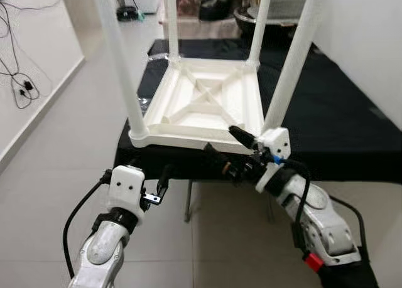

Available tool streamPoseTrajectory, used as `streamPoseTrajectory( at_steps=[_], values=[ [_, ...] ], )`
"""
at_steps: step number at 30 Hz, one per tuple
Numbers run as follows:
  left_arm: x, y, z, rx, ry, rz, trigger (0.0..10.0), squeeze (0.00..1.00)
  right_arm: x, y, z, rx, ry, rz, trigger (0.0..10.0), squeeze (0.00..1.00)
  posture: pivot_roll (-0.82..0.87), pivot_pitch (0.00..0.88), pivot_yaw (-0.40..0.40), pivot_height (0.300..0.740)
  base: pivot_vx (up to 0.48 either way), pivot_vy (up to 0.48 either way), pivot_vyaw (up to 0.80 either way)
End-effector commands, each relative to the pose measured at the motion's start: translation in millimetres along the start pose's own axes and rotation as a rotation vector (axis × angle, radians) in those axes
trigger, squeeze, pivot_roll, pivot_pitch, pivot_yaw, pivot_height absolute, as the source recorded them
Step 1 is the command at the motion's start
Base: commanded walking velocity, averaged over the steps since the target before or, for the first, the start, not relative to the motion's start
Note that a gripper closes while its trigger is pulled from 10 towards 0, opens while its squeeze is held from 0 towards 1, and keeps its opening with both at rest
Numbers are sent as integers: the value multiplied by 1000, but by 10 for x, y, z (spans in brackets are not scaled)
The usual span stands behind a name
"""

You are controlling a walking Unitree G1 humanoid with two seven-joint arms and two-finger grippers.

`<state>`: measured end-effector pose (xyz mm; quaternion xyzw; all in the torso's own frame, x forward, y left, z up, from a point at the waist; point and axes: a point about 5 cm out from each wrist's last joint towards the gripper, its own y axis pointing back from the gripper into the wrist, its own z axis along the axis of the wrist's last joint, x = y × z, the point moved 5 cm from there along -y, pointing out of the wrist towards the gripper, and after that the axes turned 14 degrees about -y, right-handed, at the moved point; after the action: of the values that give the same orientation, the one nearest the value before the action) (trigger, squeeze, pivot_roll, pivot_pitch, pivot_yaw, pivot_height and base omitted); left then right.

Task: Building children table

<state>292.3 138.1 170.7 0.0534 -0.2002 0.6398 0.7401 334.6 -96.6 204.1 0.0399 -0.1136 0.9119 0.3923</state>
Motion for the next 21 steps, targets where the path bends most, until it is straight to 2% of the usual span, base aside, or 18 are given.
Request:
streamPoseTrajectory(
  at_steps=[1,2,4,7,10,11,14,21],
  values=[
    [-14,-24,26,-6,-3,-11,10000,0,-13,7,32,-18,8,-4,10000,0,17,98,-3,740,480,0,0],
    [-36,-32,43,-12,2,-14,10000,0,-63,21,5,6,44,-24,10000,0,16,97,-6,740,480,0,0],
    [-44,-33,49,-14,4,-15,10000,0,-73,26,-3,12,49,-25,10000,0,16,97,-6,740,480,0,0],
    [-61,-37,62,-16,12,-17,10000,0,-95,35,73,-26,12,-30,10000,0,16,98,-6,740,480,0,0],
    [-54,-43,56,-13,23,-10,10000,0,-127,23,16,24,56,-59,10000,0,13,98,-7,740,382,0,0],
    [-53,-46,57,-12,20,-9,10000,0,-81,30,-10,40,67,-24,10000,0,11,97,-5,740,0,0,0],
    [-69,-51,69,-19,24,-15,10000,0,52,61,1,29,-11,64,10000,0,10,98,-8,740,0,0,0],
    [-100,-56,73,-22,35,-19,10000,0,118,71,29,30,-6,106,10000,0,7,98,-9,740,0,0,0]
  ],
)
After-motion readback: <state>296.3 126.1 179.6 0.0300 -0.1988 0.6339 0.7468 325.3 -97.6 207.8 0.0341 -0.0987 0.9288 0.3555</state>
